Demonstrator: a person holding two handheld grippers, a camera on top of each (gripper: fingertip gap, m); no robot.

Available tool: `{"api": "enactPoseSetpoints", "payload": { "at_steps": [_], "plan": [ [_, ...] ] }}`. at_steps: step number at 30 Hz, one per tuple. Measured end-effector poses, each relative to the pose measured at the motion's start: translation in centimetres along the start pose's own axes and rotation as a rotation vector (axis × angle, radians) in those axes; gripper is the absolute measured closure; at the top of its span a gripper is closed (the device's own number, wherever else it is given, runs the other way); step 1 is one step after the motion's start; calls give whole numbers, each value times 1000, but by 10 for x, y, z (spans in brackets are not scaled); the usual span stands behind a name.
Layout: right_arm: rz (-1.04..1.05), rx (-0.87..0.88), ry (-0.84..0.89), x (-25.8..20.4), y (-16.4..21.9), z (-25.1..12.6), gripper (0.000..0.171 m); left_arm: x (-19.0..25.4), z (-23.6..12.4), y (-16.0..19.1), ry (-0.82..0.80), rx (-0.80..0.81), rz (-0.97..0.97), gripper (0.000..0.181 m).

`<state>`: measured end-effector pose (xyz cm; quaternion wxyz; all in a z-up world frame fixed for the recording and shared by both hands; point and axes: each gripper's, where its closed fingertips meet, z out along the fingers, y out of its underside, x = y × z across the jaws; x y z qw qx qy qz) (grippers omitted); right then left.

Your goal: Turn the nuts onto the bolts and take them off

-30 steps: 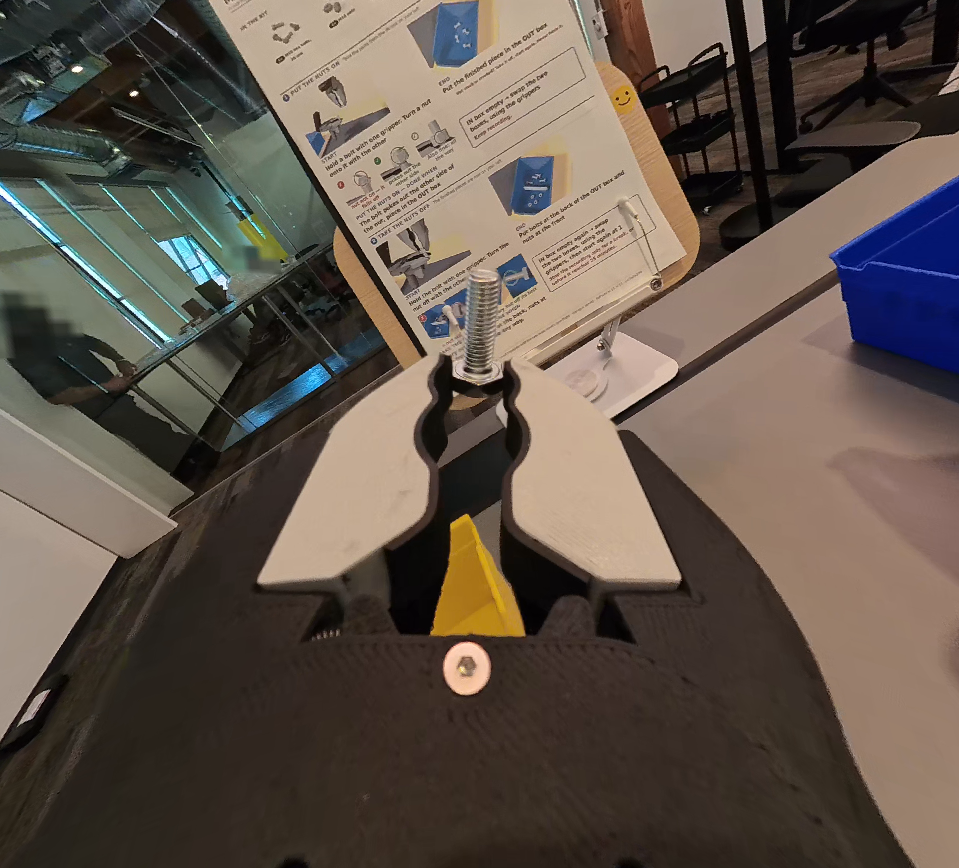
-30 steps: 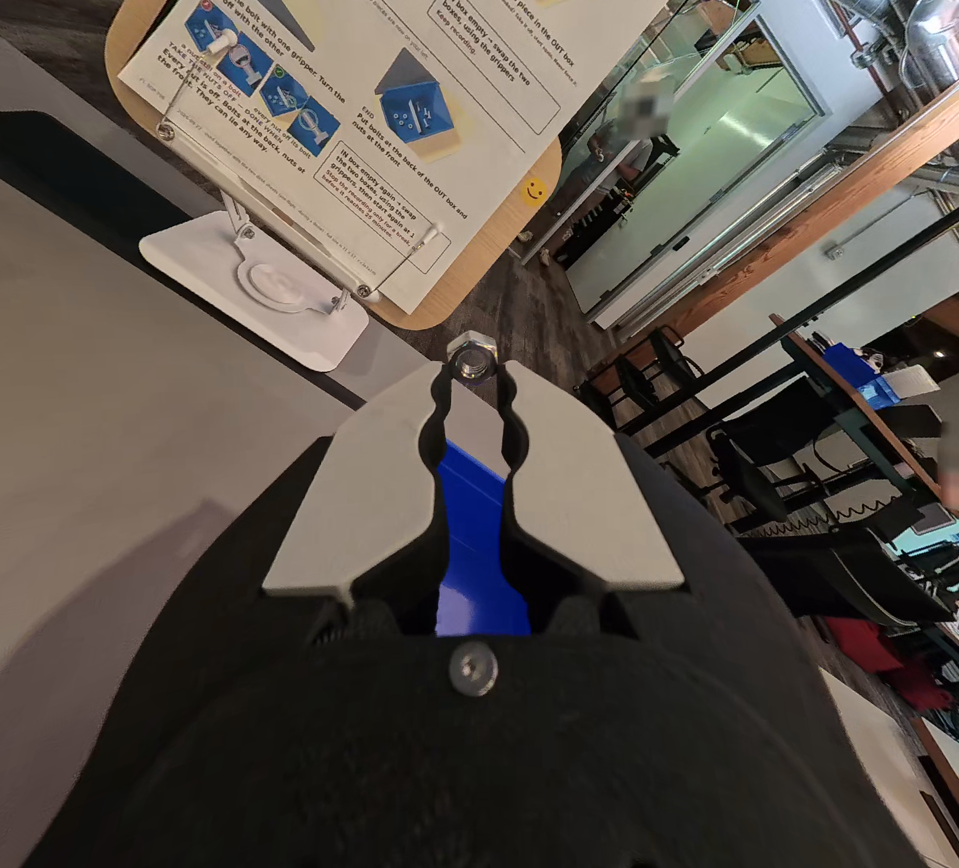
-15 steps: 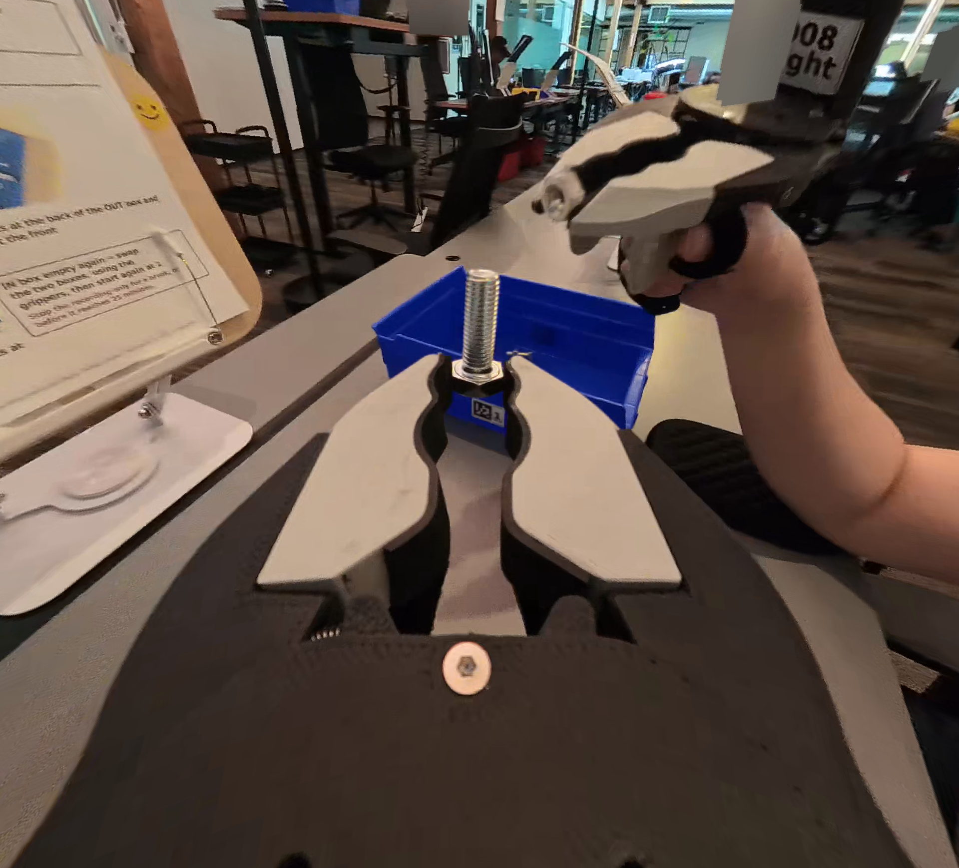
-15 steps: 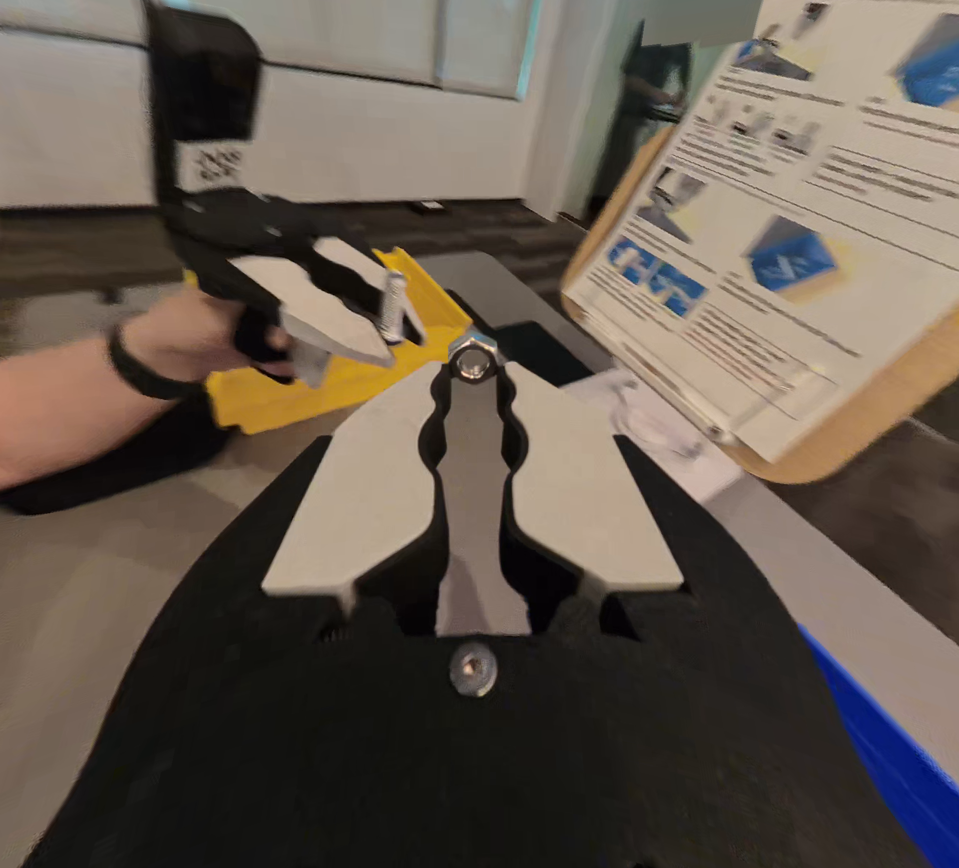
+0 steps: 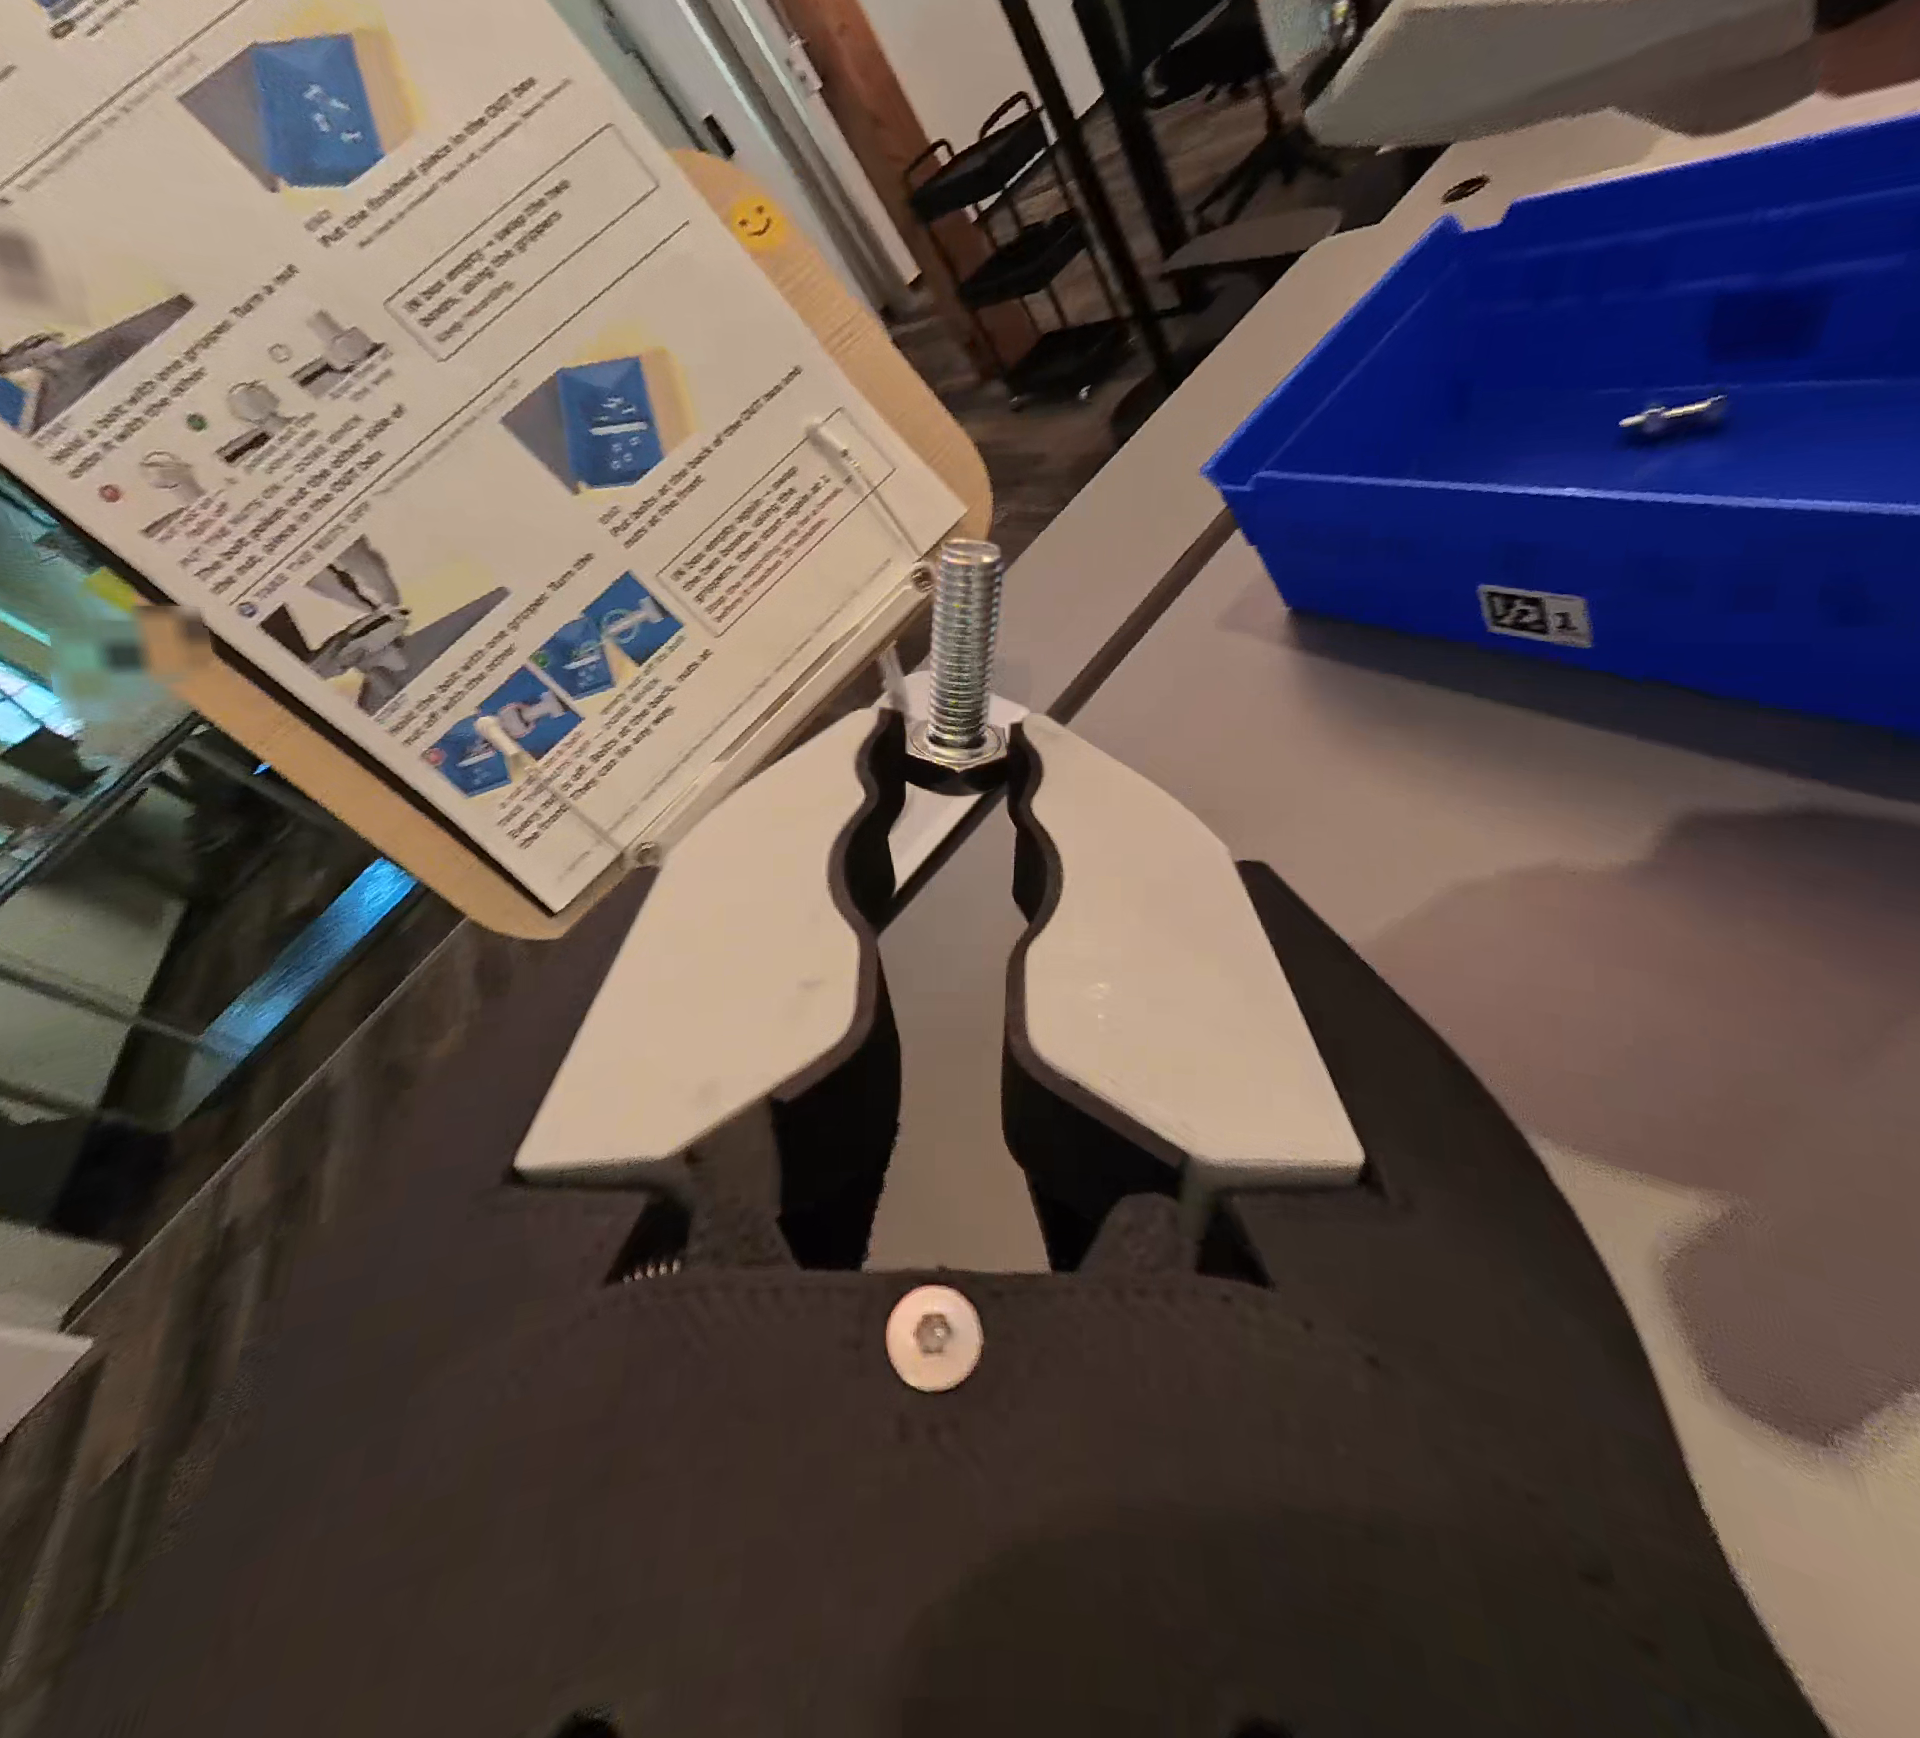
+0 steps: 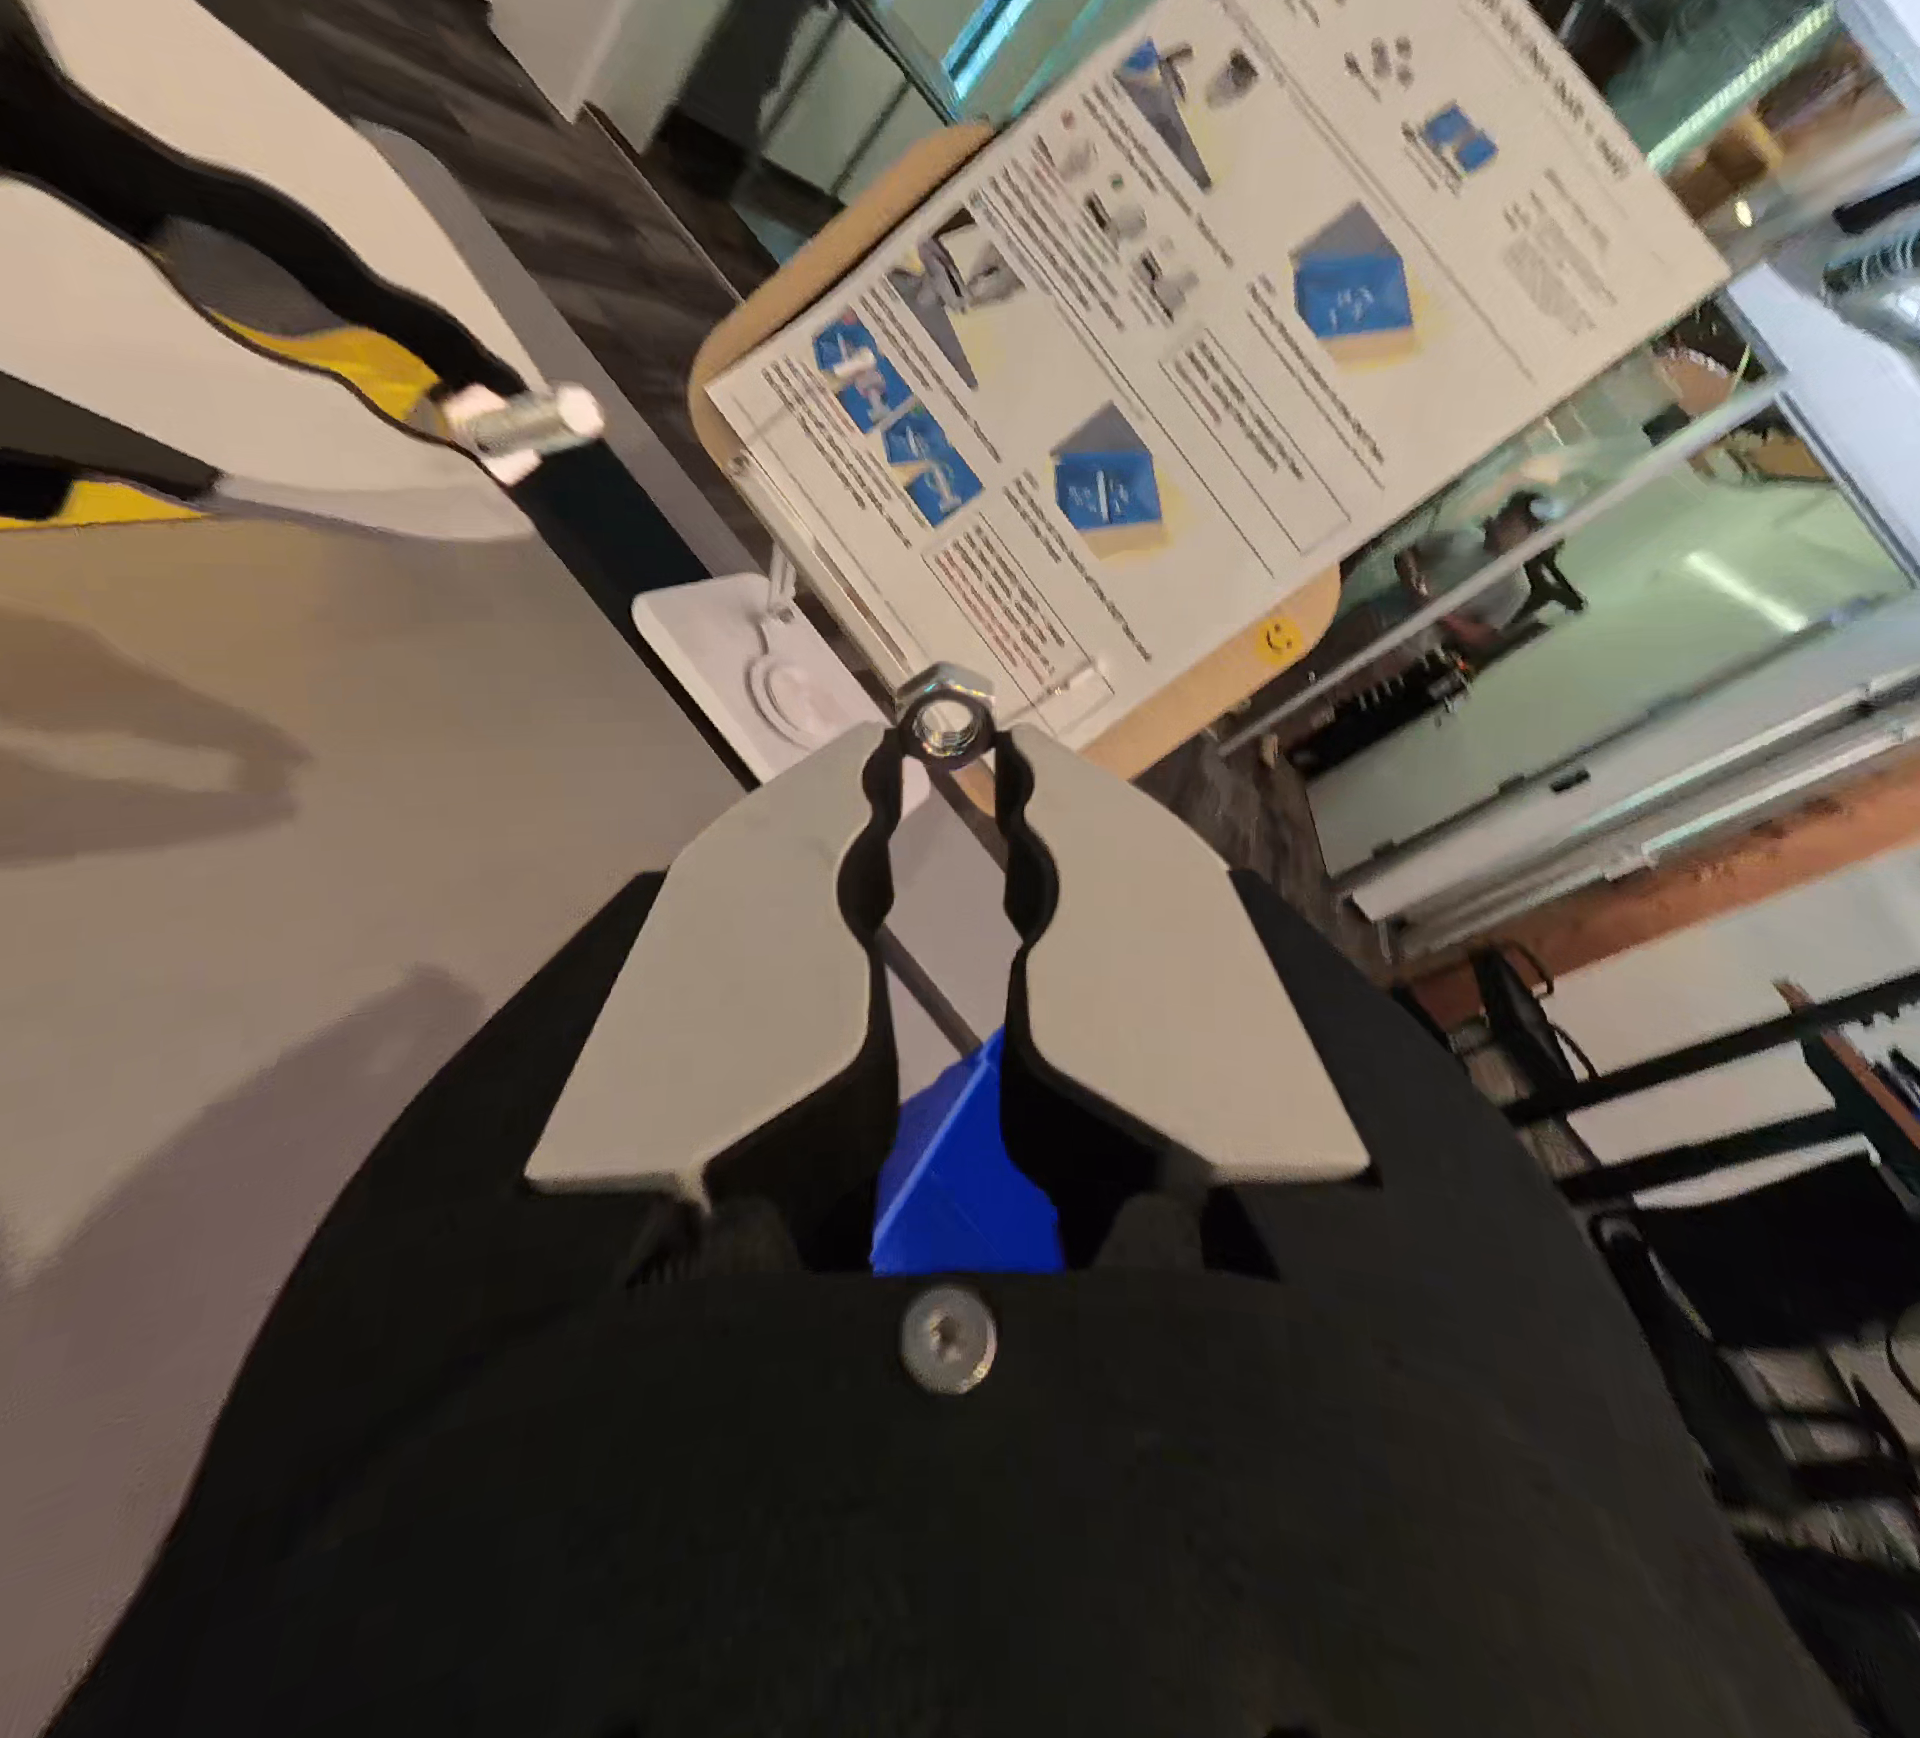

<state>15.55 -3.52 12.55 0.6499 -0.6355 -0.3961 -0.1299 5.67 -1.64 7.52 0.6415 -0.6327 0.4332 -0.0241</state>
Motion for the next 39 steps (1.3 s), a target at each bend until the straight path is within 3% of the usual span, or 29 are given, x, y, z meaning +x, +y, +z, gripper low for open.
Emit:
{"api": "enactPoseSetpoints", "payload": {
  "at_steps": [5,18,39],
  "plan": [
    [-10,-151,99,18,32,11,153,-23,-5,6,-119,-45,37,162],
    [-18,-191,58,6,42,24,153,-63,-33,1,-315,-83,70,163],
    [-12,-191,29,2,42,27,153,-61,-34,0,-272,-81,36,162]
  ]
}}
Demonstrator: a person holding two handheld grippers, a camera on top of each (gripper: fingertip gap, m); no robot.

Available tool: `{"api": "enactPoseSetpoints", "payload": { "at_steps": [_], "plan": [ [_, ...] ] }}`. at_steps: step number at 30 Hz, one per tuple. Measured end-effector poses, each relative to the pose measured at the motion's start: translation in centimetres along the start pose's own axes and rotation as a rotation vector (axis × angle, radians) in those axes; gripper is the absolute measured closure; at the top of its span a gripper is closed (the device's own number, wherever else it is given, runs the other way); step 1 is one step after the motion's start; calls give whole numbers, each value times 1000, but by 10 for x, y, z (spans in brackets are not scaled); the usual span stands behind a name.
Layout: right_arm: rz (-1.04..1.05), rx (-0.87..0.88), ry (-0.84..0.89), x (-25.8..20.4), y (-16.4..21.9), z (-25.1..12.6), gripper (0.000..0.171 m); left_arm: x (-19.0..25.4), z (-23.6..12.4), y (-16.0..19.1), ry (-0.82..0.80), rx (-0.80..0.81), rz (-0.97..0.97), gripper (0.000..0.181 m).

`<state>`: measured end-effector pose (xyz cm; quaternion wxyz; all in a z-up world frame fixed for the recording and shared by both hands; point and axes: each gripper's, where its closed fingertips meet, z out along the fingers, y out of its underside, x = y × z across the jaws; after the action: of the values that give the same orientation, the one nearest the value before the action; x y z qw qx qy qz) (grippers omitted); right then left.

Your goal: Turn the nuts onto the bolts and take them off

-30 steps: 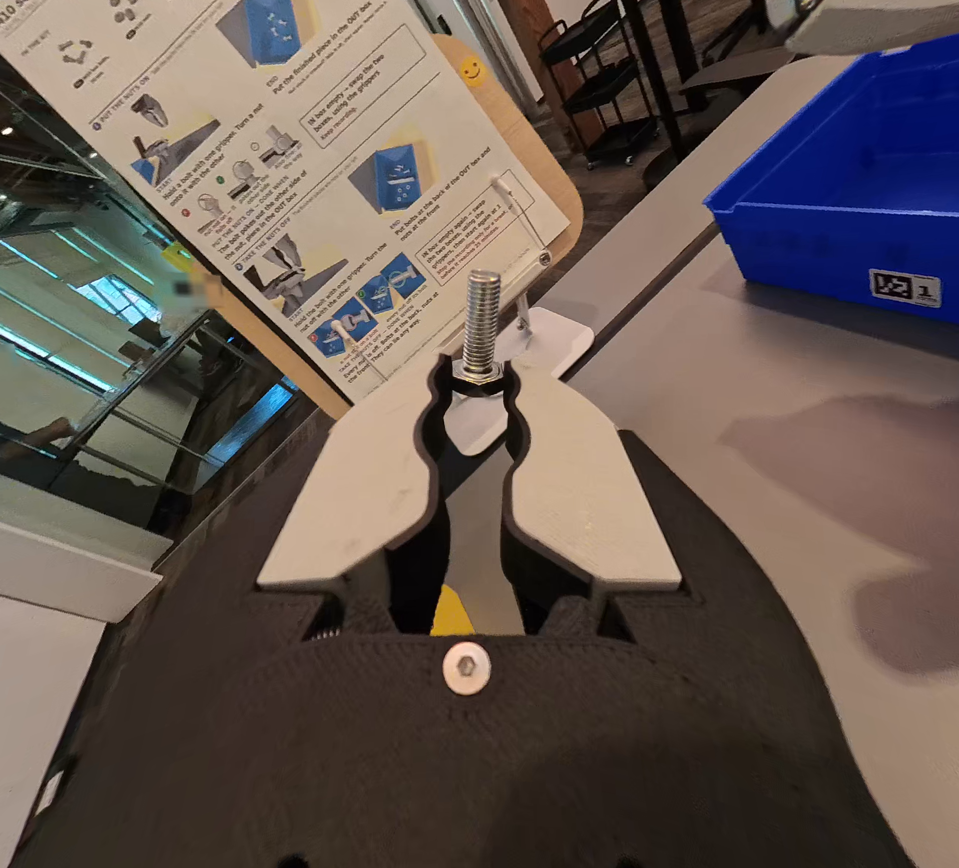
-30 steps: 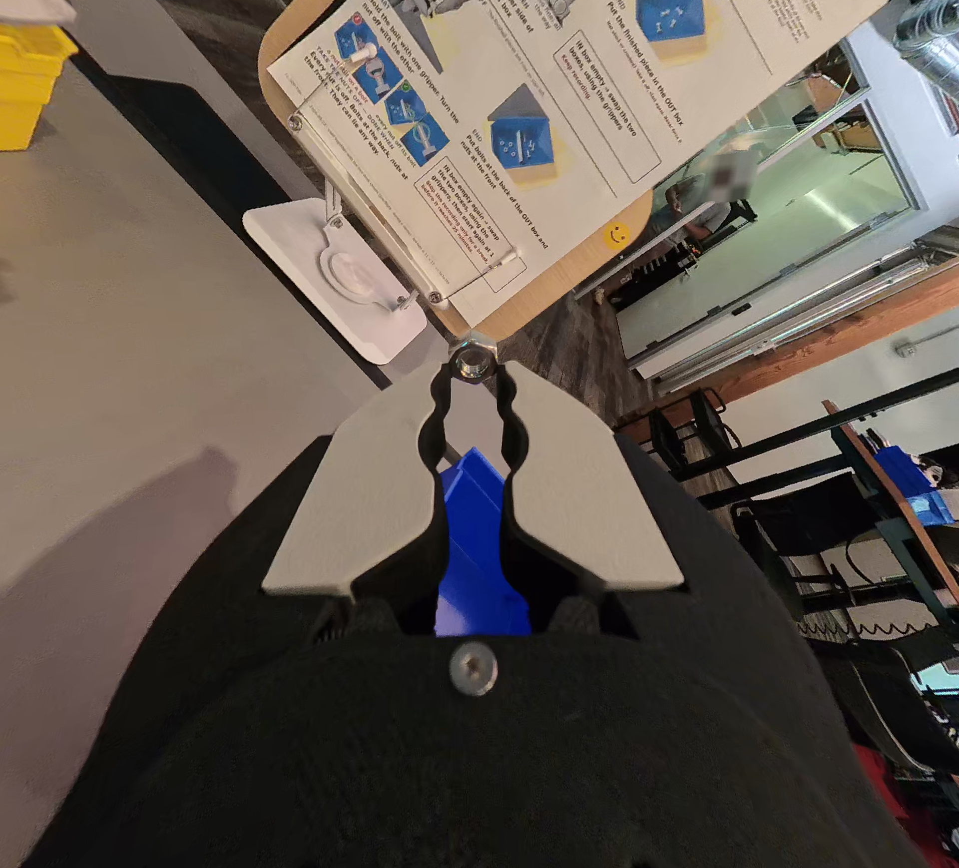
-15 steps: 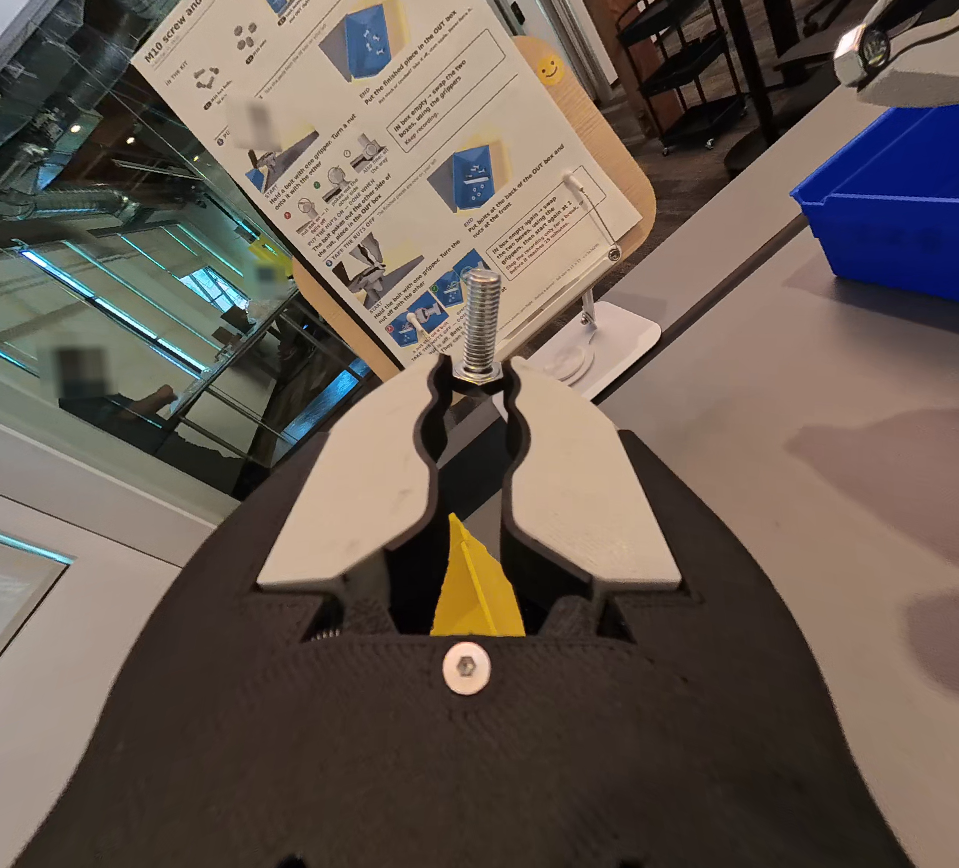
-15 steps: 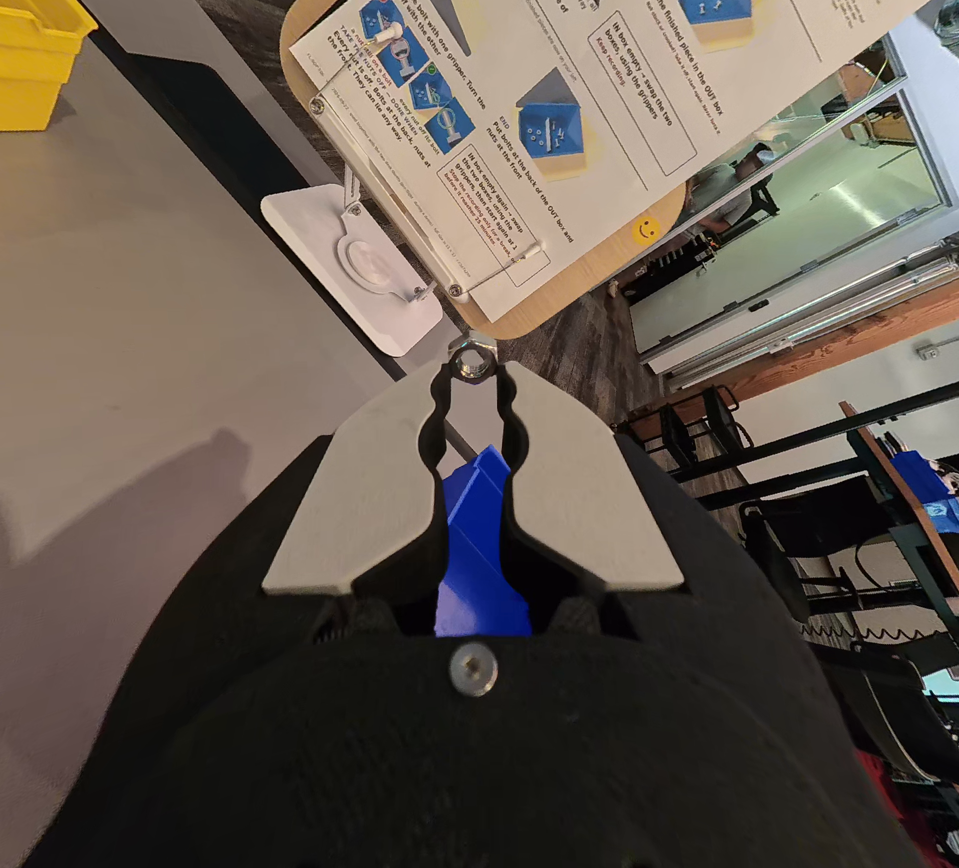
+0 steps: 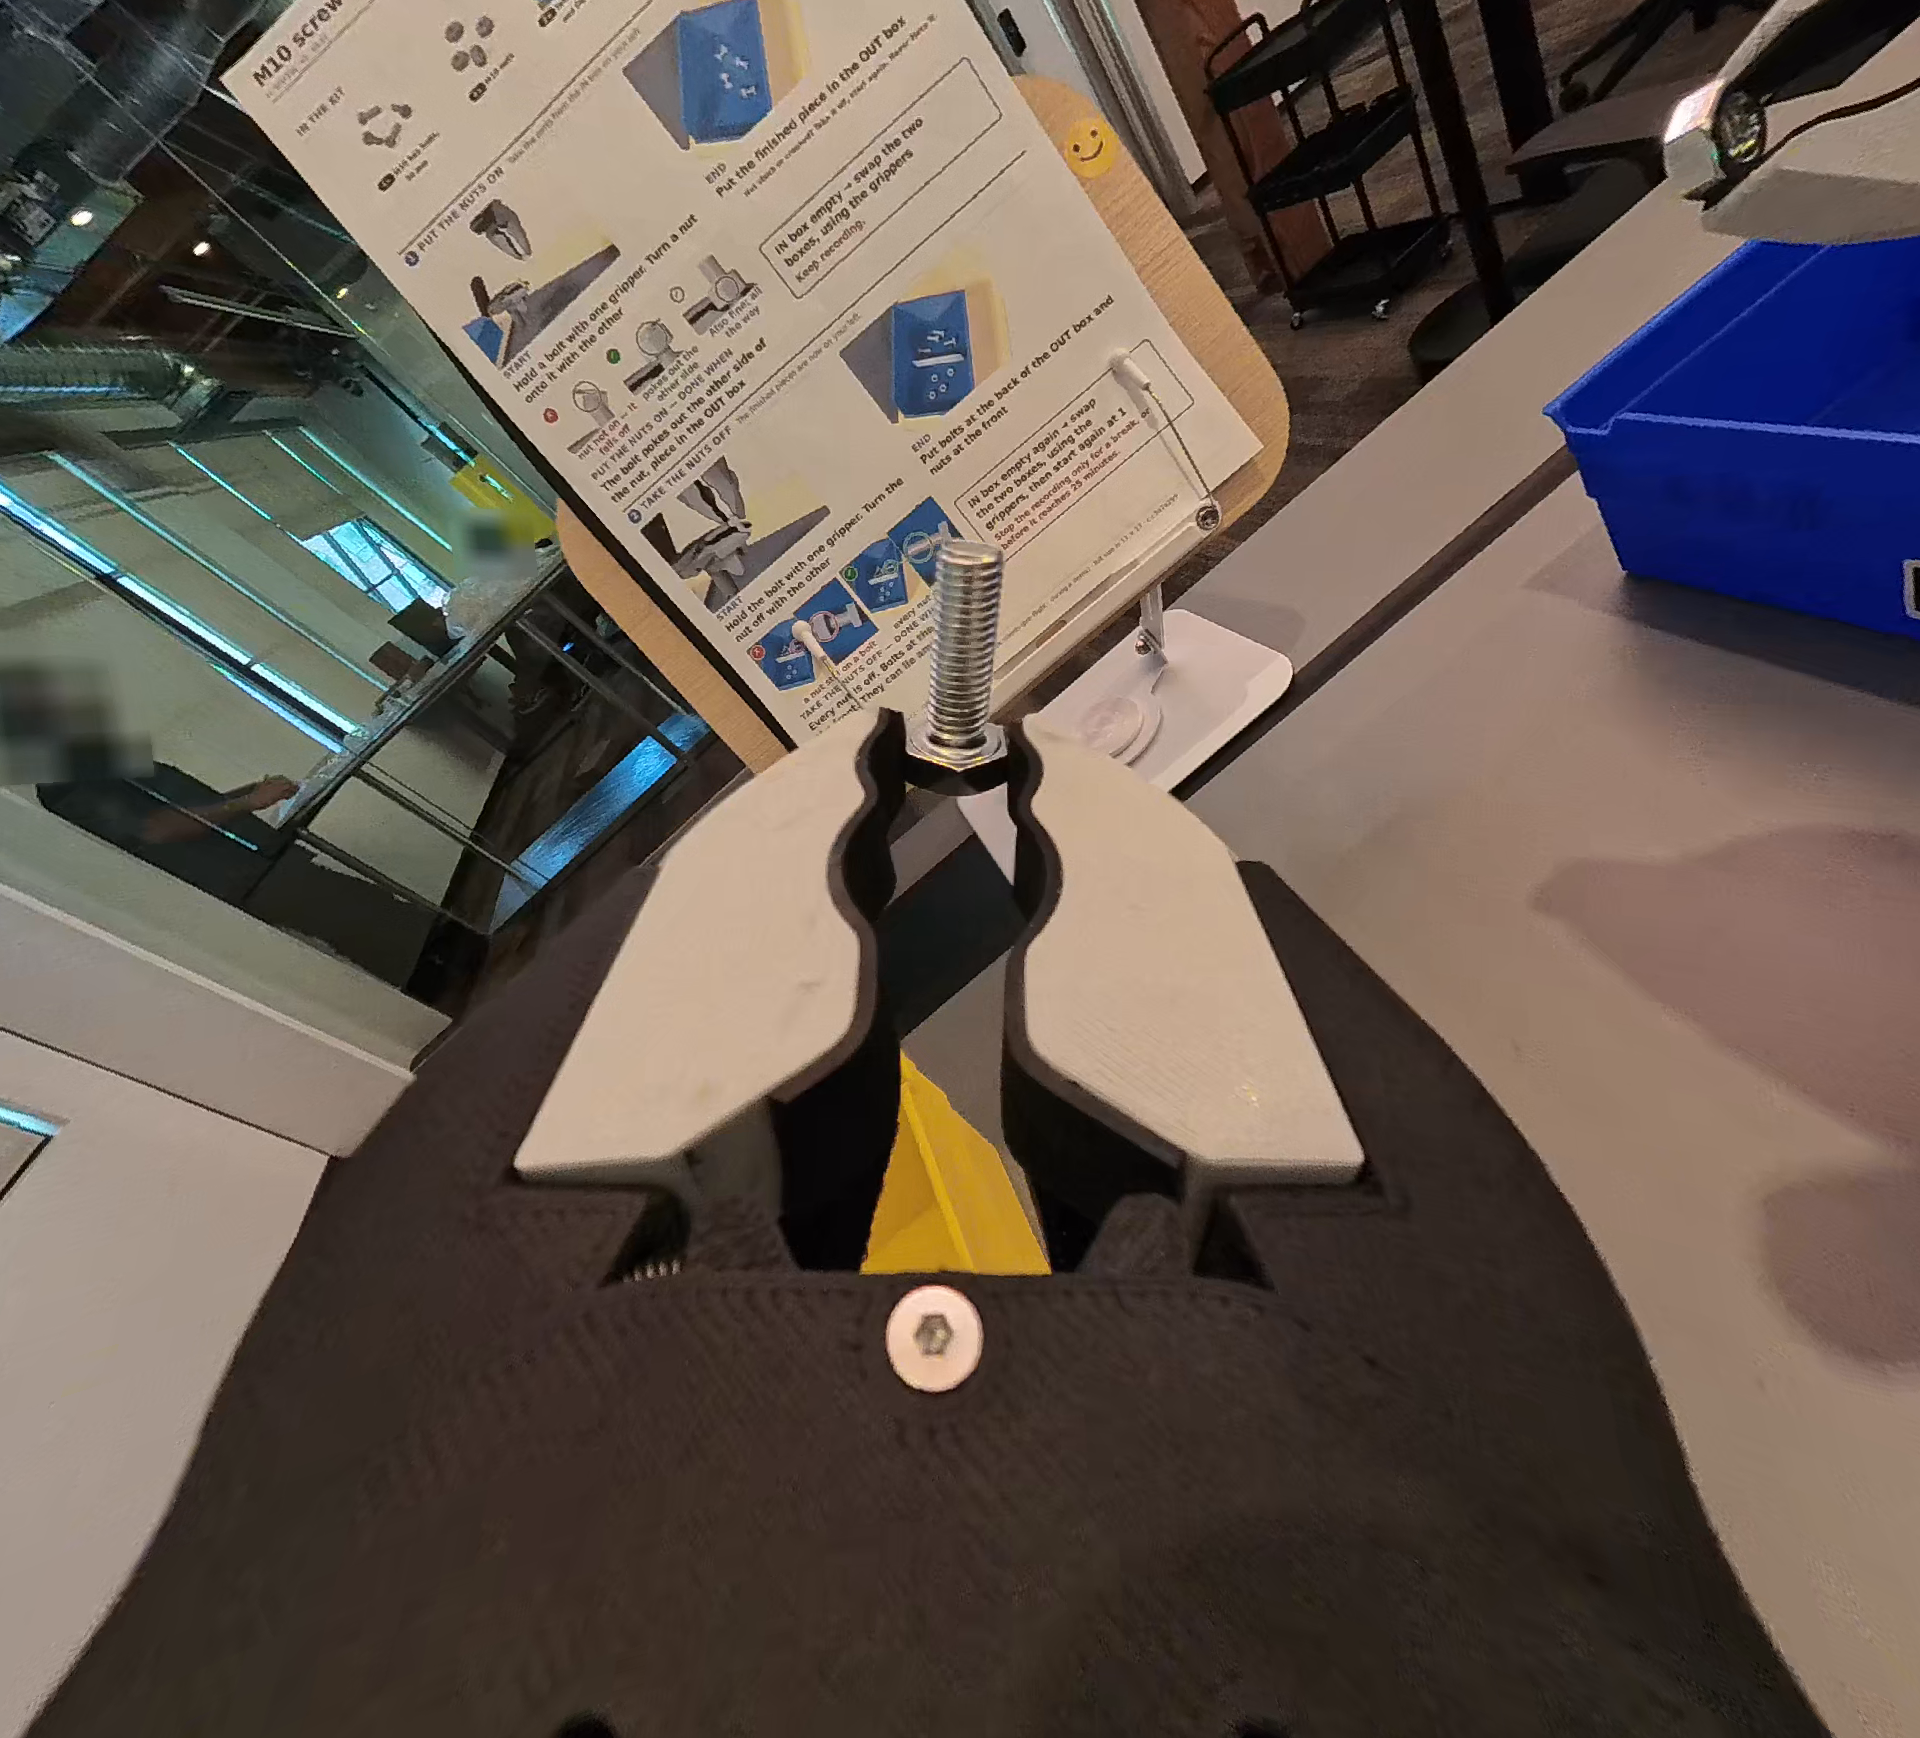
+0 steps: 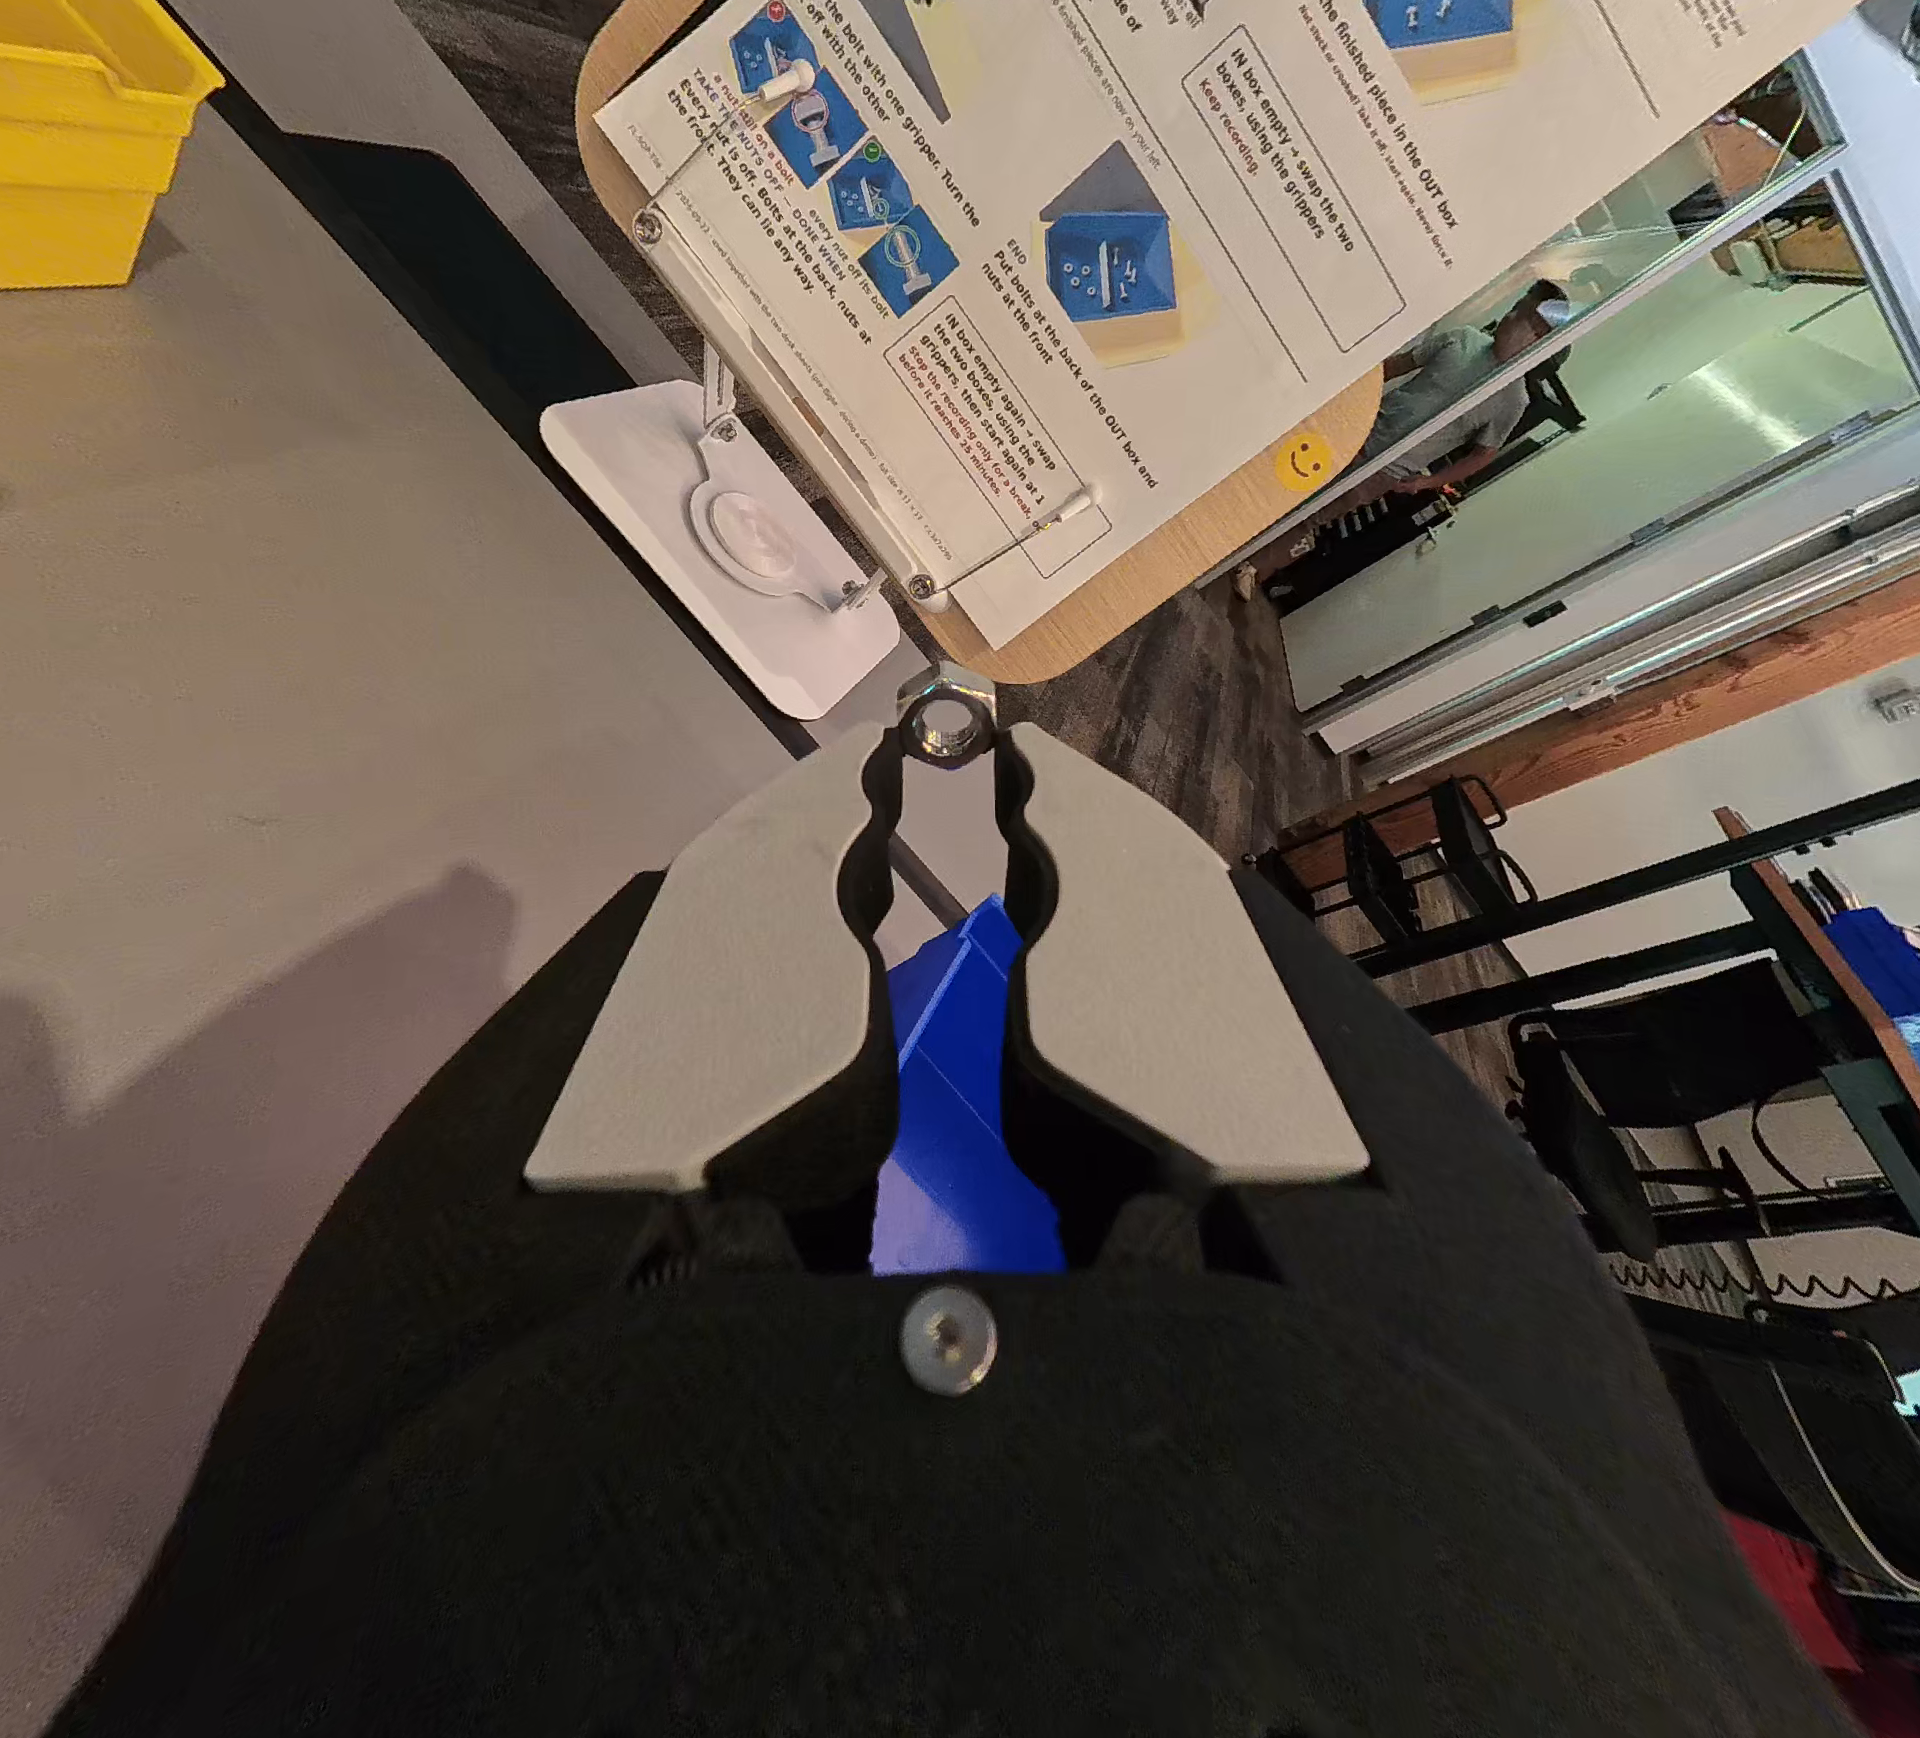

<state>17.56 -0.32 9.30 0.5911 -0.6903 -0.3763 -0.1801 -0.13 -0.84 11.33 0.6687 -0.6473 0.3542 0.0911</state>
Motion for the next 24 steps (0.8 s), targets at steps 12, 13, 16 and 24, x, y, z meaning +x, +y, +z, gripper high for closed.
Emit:
{"api": "enactPoseSetpoints", "payload": {
  "at_steps": [12,13,16,24],
  "plan": [
    [26,67,-140,-11,-8,-9,153,51,-5,-13,311,85,-27,162],
    [45,116,-226,-19,-15,-15,153,64,-8,-18,392,107,-49,162],
    [109,275,-503,-41,-37,-49,153,97,-15,-24,595,135,-118,162],
    [-121,254,-671,-67,-21,-80,153,149,-24,-23,849,164,-93,162]
  ]
}}
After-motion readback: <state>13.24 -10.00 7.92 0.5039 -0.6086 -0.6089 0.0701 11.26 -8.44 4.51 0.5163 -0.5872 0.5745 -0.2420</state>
